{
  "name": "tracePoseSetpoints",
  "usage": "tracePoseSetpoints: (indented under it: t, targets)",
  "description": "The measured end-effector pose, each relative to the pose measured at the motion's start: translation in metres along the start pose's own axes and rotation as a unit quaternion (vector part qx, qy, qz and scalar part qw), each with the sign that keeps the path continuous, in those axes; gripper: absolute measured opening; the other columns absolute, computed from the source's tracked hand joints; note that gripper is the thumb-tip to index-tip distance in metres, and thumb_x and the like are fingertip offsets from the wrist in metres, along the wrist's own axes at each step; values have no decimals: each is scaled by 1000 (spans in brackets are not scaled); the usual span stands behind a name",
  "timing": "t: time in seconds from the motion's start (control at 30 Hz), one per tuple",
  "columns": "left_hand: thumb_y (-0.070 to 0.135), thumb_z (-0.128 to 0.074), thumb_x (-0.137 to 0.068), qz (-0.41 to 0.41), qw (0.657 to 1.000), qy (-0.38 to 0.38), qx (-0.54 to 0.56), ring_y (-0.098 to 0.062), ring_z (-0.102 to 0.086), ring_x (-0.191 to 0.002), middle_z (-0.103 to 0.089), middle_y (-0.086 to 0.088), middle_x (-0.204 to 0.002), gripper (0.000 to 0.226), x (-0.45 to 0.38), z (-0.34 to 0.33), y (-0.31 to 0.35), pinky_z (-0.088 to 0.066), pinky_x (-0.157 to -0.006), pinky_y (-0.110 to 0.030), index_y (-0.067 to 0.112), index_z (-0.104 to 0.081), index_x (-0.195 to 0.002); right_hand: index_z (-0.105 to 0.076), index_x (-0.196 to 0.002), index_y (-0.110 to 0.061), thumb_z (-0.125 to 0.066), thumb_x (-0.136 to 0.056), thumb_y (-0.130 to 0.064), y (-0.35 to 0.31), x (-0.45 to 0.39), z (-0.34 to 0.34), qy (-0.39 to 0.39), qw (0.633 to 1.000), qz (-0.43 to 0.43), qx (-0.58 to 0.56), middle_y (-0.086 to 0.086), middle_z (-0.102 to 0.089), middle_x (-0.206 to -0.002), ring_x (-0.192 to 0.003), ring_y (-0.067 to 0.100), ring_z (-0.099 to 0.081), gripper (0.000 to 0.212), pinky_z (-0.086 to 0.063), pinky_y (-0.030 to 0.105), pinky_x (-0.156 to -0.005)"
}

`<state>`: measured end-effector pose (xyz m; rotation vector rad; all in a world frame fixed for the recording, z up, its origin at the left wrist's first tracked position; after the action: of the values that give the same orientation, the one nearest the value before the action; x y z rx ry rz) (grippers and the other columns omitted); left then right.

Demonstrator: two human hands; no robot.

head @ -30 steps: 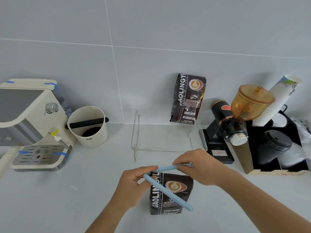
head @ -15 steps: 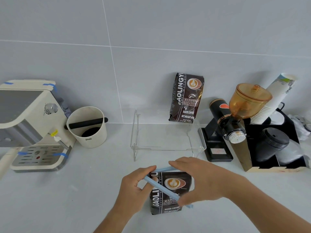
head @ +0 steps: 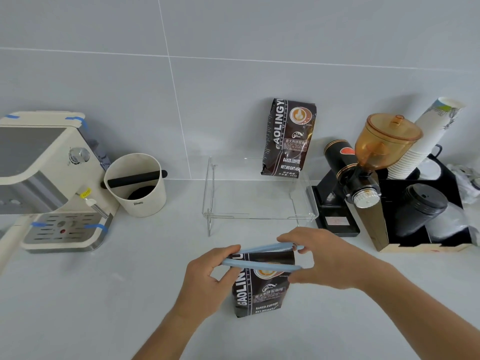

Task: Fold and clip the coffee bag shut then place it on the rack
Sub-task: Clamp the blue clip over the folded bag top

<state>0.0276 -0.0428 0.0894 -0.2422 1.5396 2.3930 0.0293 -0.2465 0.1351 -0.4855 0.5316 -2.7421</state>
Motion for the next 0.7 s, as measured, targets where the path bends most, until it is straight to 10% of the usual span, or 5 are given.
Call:
tracePoseSetpoints:
  t: [0.2, 0.33, 0.7]
  targets:
    - [35, -74, -77, 13, 991, -107, -85, 6, -60, -95, -67, 31, -95, 32, -12, -1, 16, -45, -71, -4, 29, -69, -108, -62, -114, -32, -77, -76, -37, 4, 1, 4, 24, 999, 0, -25, -12, -66, -106, -95, 8, -59, 42, -54, 28, -85]
    - [42, -57, -90, -36, 956, -203, -211, -7, -57, -107, -66, 16, -117, 38, -22, -17, 38, -46, -91, -24, 32, -57, -126, -65, -112, -30, -77, -77, -34, 3, 1, 4, 36, 999, -1, -28, -10, -68, -104, -92, 9, -61, 37, -55, 30, -85]
    - [34, -49, -95, -60, 924, -238, -293, -21, -59, -96, -69, 3, -104, 24, -29, -25, 48, -46, -79, -33, 26, -59, -115, -73, -101, -18, -67, -87, -23, 0, 7, 6, 105, 994, 21, -21, 2, -73, -85, -77, 21, -63, 16, -53, 41, -74]
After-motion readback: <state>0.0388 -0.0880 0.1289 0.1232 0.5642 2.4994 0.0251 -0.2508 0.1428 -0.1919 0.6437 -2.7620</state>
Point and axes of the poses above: each hand's wrist, its own x-axis away from the middle knuckle, its own z-axis out of the back of the hand, y = z × x, the point moved 8 cm from there along -x, towards the middle knuckle
